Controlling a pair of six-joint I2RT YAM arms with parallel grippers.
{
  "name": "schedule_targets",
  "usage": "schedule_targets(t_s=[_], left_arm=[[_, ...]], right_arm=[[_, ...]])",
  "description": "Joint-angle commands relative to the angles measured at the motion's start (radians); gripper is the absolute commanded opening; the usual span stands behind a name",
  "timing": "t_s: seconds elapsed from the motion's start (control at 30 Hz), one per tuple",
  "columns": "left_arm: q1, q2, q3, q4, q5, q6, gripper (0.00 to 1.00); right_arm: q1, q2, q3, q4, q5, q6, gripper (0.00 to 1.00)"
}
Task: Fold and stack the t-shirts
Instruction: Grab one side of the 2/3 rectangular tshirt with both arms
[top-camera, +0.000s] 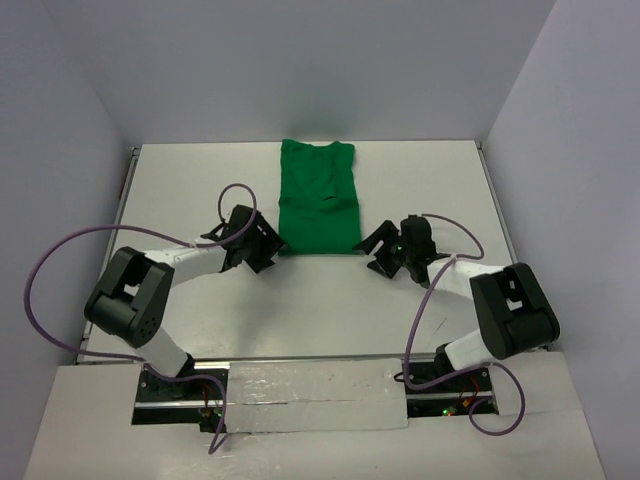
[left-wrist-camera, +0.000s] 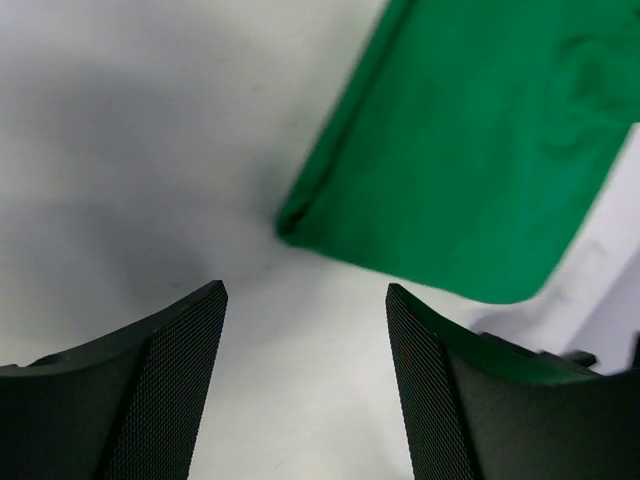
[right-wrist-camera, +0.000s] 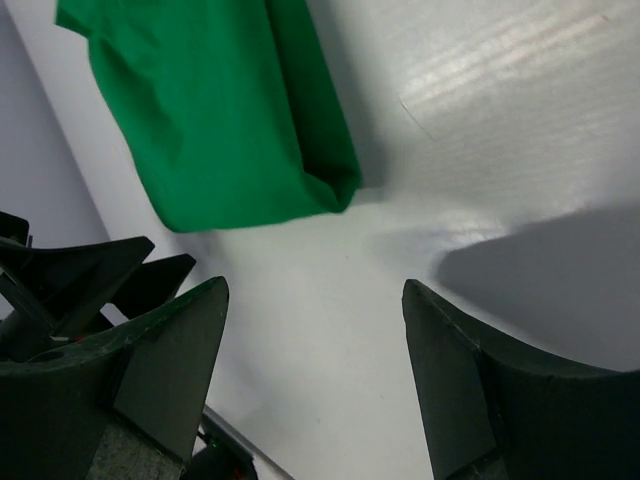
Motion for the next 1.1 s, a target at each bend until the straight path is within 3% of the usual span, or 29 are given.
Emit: schedule_targets(t_s=[0.0,0.2,0.23,0.3,0.37,0.5,0.57,0.67,0.73,0.8,0.9,1.07], left_arm=[[-0.003,0.040,-0.003,0.153,0.006,-0.051,0.69],[-0.005,0.105,0.016,0.141,-0.010,-0.056,0.47],[-0.005,0.111,0.017,0.139,-0.013,-0.058,0.41],[-0.005,0.119,0.024,0.134,-0.013,-0.058,0.23],[-0.005,0.127,0.040,0.110,-0.013,-0.050,0.13],[-0.005,0.133,0.076,0.087,-0.013,-0.029,0.10],[-0.003,0.127,0.077,0.058,-0.012,-0.024,0.11],[-0.005,0.111,0.067,0.056,-0.040,-0.021,0.10],[-0.004,0.106,0.062,0.053,-0.042,-0.020,0.10],[-0.005,0.102,0.058,0.048,-0.042,-0.018,0.10],[-0.004,0.100,0.057,0.053,-0.035,-0.019,0.10],[-0.005,0.110,0.069,0.053,-0.027,-0.016,0.10]], right_arm=[[0.001,0.057,0.001,0.164,-0.005,0.076,0.74],[0.006,0.147,0.048,0.186,0.032,0.089,0.45],[0.007,0.159,0.062,0.184,0.035,0.084,0.35],[0.010,0.173,0.080,0.172,0.045,0.075,0.24],[0.015,0.188,0.109,0.161,0.054,0.057,0.14],[0.018,0.218,0.145,0.131,0.056,0.030,0.09],[0.019,0.216,0.146,0.129,0.054,0.028,0.09],[0.016,0.182,0.116,0.132,0.051,0.028,0.19],[0.017,0.152,0.094,0.121,0.058,0.025,0.51],[0.016,0.118,0.070,0.109,0.068,0.029,0.65],[0.016,0.088,0.036,0.116,0.063,0.046,0.73],[0.023,0.118,0.029,0.158,0.046,0.066,0.69]])
